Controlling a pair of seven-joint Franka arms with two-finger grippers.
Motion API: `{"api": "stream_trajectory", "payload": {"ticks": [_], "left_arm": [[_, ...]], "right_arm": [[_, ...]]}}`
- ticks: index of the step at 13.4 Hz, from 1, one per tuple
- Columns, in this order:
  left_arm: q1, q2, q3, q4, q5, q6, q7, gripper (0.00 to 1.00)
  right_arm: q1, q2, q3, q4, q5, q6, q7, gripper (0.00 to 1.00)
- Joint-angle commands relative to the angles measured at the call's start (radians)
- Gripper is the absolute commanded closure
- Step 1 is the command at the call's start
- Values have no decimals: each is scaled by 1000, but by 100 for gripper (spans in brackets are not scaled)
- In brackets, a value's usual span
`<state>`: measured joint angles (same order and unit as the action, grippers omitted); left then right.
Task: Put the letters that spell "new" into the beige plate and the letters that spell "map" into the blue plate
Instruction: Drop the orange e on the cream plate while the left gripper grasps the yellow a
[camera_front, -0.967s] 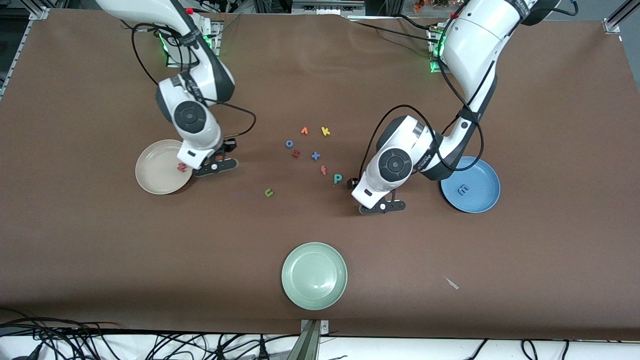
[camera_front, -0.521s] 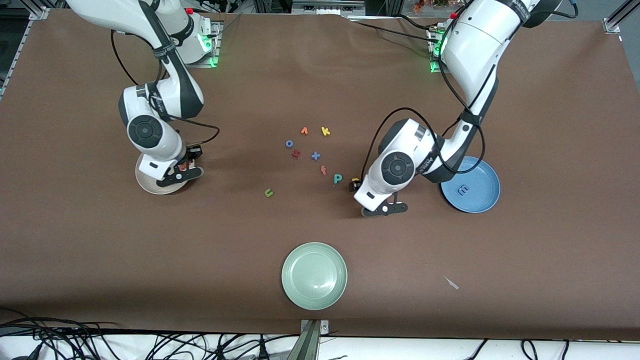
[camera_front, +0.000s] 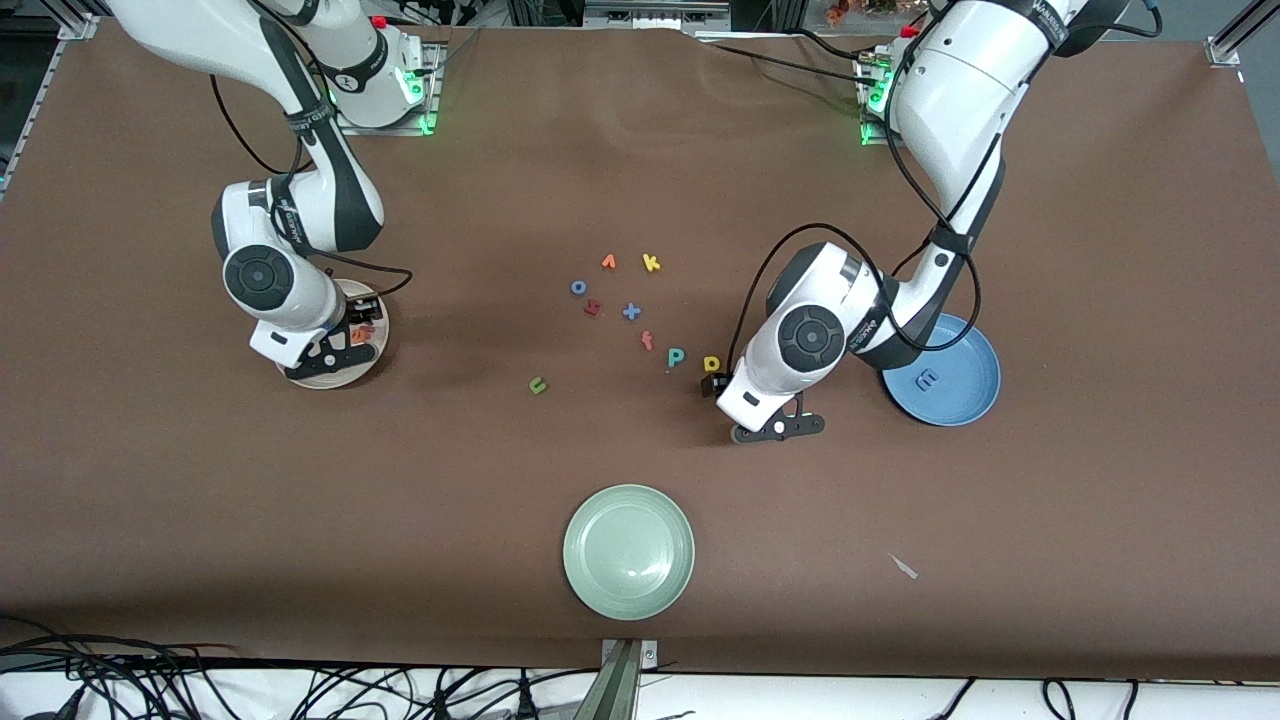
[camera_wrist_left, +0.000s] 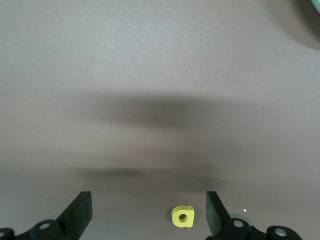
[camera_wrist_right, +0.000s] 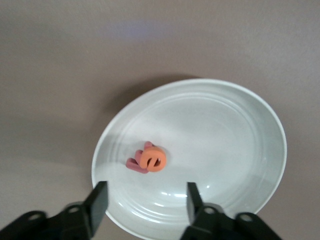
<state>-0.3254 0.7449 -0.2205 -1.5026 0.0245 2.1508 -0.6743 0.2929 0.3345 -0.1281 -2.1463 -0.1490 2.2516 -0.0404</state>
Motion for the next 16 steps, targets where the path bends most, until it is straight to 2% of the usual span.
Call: {"api": "stream_trajectory", "payload": {"ticks": [1,7,11,14,16], "left_arm": [[-3,17,3,-10,-2,17,7,0],[-17,45,3,-11,5,32,7,0],[-20,63,3,-10,8,35,1,0],[-17,59,3,1,2,34,5,0],[-35,59,1,-10,6,32,7,4]], "right_arm": [[12,-6,31,29,38,-15,51,0],[15,41,140,173,107,-113,218,0],[22,113,215,270,108,-127,341,0],[63,178,225,336,108,-115,413,0],[81,222,226,396,108,-115,454,0]]}}
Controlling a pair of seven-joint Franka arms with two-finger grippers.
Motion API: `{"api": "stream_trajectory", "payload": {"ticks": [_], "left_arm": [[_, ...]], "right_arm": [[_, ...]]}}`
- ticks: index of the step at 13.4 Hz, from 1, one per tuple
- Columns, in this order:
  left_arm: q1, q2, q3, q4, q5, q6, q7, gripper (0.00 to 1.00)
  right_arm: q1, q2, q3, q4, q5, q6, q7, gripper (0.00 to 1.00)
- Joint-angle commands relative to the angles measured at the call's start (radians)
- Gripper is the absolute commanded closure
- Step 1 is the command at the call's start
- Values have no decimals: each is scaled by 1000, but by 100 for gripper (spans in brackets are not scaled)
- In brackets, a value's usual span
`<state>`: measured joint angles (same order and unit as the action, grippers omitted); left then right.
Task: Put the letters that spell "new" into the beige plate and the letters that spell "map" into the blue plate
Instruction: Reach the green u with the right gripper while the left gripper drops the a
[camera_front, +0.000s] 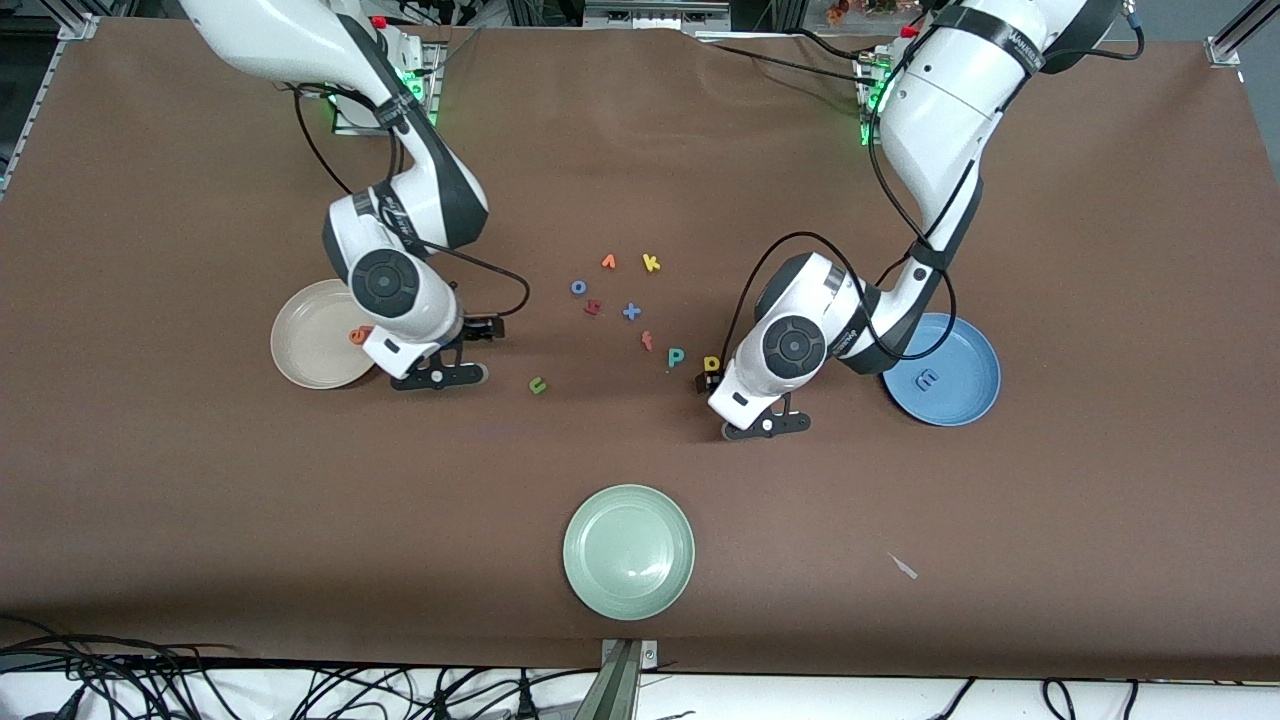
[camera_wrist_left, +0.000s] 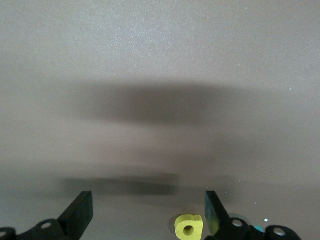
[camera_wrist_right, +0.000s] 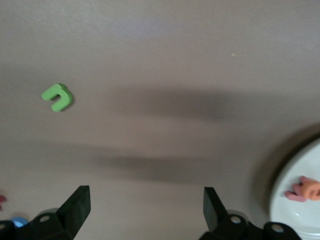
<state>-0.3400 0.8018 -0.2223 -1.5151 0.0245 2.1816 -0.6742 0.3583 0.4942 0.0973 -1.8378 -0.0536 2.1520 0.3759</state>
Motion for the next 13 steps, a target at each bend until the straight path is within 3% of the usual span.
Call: {"api": "stream_trajectory", "payload": {"ticks": [1,4,7,11,13], "left_arm": [[-33,0,3,1,6,-5,7,7],[-50,5,3,-2,5,-12,5,11],[-79,5,3,-19,6,-17,7,26],[-83,11,3,-24,8,-16,8,26],[-76,5,4,-31,8,-17,25,41]], "right_arm": [[28,85,1,118,12,-15,61,0],[73,147,-1,176,11,-12,121,0],[76,193,1,219,12,14,136,0],[90,216,1,223,1,78,110,0],[93,224,1,224,1,94,72,0]]}}
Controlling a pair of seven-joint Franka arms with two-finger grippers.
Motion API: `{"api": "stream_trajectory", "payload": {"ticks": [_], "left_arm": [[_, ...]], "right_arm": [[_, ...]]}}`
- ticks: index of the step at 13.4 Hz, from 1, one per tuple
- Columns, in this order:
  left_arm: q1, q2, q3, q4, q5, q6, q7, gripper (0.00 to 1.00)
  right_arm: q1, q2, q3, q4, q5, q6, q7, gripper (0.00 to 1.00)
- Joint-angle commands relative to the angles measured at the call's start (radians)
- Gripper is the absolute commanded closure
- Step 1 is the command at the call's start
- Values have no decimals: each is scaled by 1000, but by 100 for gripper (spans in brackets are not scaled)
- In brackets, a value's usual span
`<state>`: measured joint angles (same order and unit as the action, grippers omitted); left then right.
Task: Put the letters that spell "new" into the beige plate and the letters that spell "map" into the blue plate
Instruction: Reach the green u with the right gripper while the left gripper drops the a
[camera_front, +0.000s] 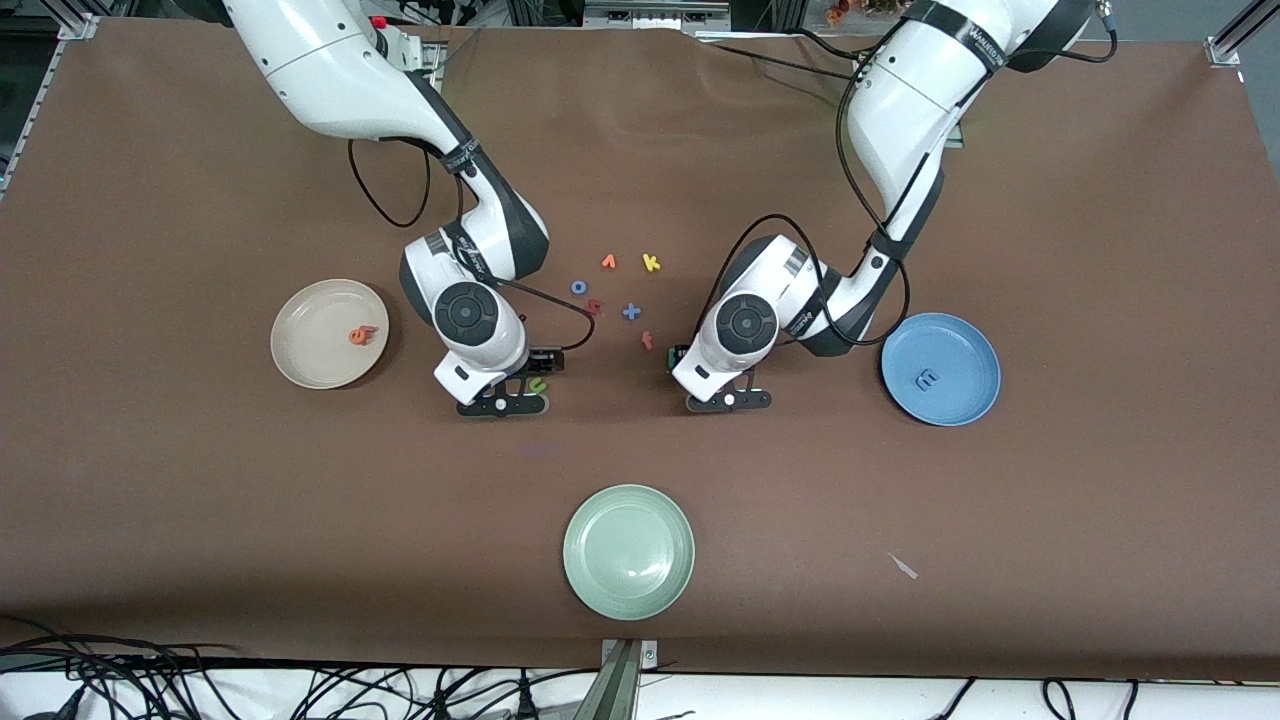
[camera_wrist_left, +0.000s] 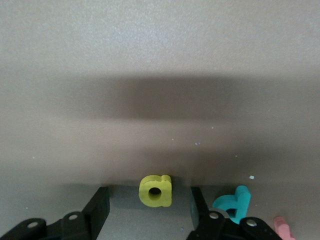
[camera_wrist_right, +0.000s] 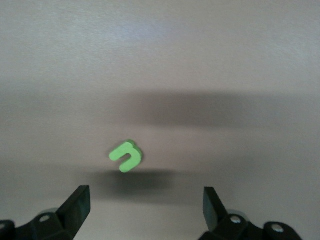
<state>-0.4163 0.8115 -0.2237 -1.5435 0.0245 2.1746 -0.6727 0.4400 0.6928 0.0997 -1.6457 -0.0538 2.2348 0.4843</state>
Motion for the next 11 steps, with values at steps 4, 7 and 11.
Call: {"api": "stream_trajectory", "payload": {"ticks": [4,7,11], "left_arm": [[5,-2,12,-1,8,-1,35,57],[4,-6,12,-1,11,-3,59,80],[11,-35,15,-1,18,-24,80,88]], "right_arm": [[11,48,-2,34,0,52,-47,0],[8,48,-3,34,5,52,-160,0],[11,48,-2,32,2,69,-277,0]]}}
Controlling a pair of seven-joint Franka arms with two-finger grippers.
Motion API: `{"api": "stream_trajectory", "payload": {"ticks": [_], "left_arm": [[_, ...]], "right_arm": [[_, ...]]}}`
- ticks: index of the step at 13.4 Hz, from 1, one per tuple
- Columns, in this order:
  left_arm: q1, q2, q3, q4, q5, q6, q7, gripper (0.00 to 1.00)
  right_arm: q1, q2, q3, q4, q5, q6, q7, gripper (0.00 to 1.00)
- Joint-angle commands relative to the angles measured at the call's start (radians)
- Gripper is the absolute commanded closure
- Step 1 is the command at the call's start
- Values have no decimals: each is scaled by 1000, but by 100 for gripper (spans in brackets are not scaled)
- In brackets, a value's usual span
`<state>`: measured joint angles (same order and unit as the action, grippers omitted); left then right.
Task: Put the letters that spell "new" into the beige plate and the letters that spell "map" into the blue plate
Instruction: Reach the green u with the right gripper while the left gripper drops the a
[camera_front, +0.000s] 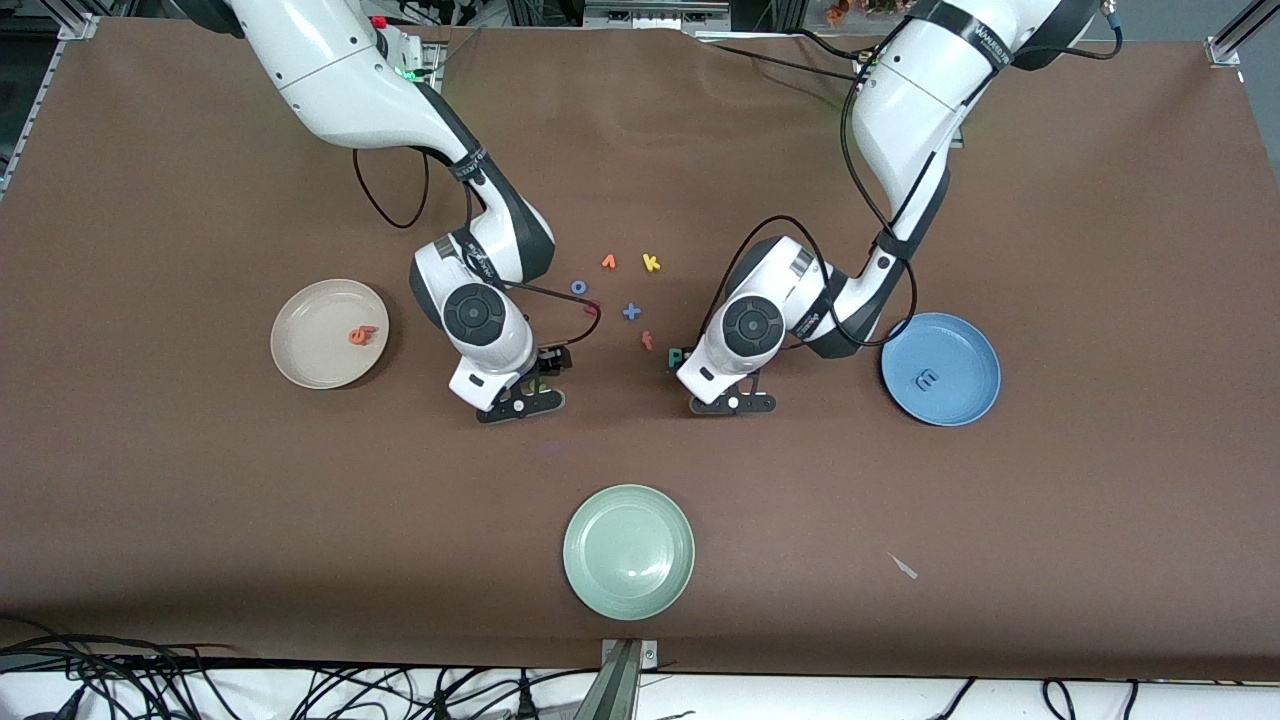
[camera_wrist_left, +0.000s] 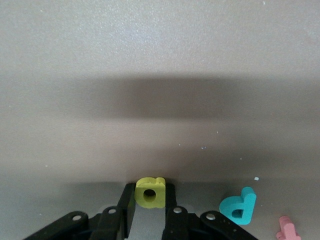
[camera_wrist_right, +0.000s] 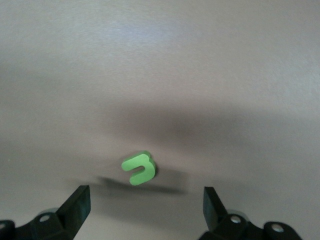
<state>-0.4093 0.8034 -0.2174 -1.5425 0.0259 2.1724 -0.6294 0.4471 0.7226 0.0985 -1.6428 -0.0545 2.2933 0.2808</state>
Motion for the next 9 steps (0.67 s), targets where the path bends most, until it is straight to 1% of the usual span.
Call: {"api": "stream_trajectory", "payload": {"ticks": [1,3,5,8,9], "left_arm": [[4,-53,15,4,17,-60,39,88],[18,-114,32,8,52,-132,62,88],[70,-147,32,8,57,-209,86,89],[142,-153,35,-4,71,-287,224,86],[170,-155,32,-5,119,-311,291,86]], "right_arm": [[7,18,0,28,1,20,-98,0],[34,20,0,26,-16,21,-133,0],[38,20,0,14,-42,21,-176,0],[35,9,-3,-32,-44,81,-236,0],[33,11,-5,-32,-44,86,-258,0]]}}
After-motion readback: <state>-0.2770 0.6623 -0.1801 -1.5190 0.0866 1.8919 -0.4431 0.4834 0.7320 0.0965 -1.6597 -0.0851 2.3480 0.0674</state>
